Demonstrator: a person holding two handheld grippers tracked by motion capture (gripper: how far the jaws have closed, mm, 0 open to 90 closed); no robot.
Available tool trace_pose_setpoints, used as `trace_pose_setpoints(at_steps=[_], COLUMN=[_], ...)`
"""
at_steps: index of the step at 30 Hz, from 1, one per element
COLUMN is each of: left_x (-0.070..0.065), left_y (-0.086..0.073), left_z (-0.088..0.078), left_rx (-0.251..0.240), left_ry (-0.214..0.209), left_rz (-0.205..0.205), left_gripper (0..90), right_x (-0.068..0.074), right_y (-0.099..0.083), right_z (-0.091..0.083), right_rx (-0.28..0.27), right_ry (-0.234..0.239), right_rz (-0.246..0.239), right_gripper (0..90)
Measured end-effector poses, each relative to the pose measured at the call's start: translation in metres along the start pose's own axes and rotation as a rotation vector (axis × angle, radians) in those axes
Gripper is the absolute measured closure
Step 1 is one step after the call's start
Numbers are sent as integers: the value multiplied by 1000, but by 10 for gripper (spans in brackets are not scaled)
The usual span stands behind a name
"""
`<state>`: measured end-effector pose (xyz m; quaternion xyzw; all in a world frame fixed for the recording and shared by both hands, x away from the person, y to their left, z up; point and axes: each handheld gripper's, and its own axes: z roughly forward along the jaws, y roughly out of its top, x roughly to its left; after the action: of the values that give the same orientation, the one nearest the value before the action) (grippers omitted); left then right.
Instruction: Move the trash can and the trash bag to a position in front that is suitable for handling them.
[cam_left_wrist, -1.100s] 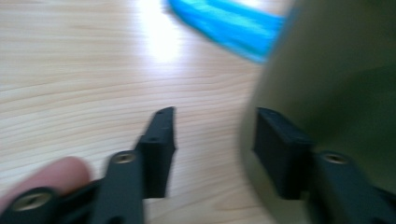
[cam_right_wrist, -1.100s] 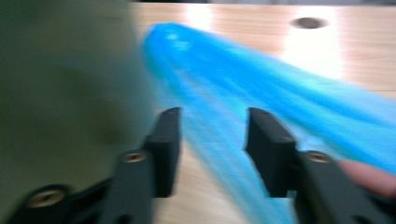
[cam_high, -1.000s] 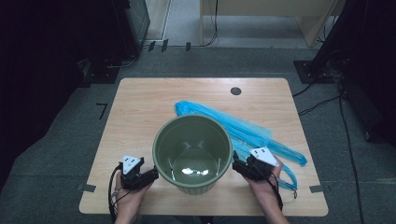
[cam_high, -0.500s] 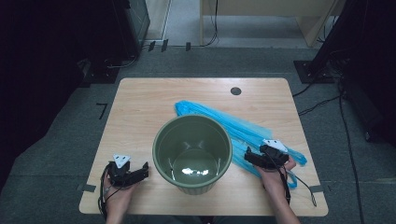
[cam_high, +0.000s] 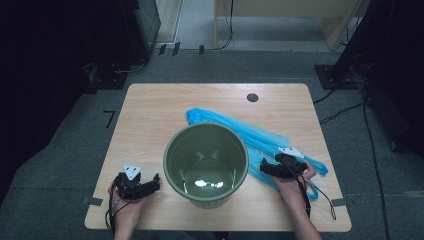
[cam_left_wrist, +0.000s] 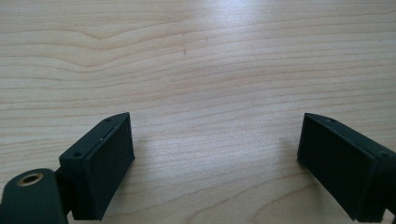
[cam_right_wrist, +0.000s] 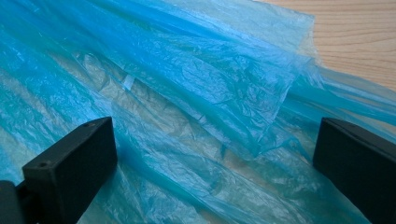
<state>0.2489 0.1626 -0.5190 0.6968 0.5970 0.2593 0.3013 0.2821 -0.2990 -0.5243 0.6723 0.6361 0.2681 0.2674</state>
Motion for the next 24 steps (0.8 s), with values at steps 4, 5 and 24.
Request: trace_pose_setpoints(at_steps=[4,5,24], left_x=[0,0,-2], left_y=[0,0,2], left_z=[0,0,2], left_rx=[-1,-1,3], left_ry=[0,0,-8], left_rz=[0,0,12], left_gripper=[100,100,101], right_x=[2,3,-7], right_y=[-2,-5,-12], right_z=[-3,-6,-32], right_rx=[-37,-71,-354], right_ry=[53,55,37], right_rz=[-49,-45,61], right_gripper=[158,311,900])
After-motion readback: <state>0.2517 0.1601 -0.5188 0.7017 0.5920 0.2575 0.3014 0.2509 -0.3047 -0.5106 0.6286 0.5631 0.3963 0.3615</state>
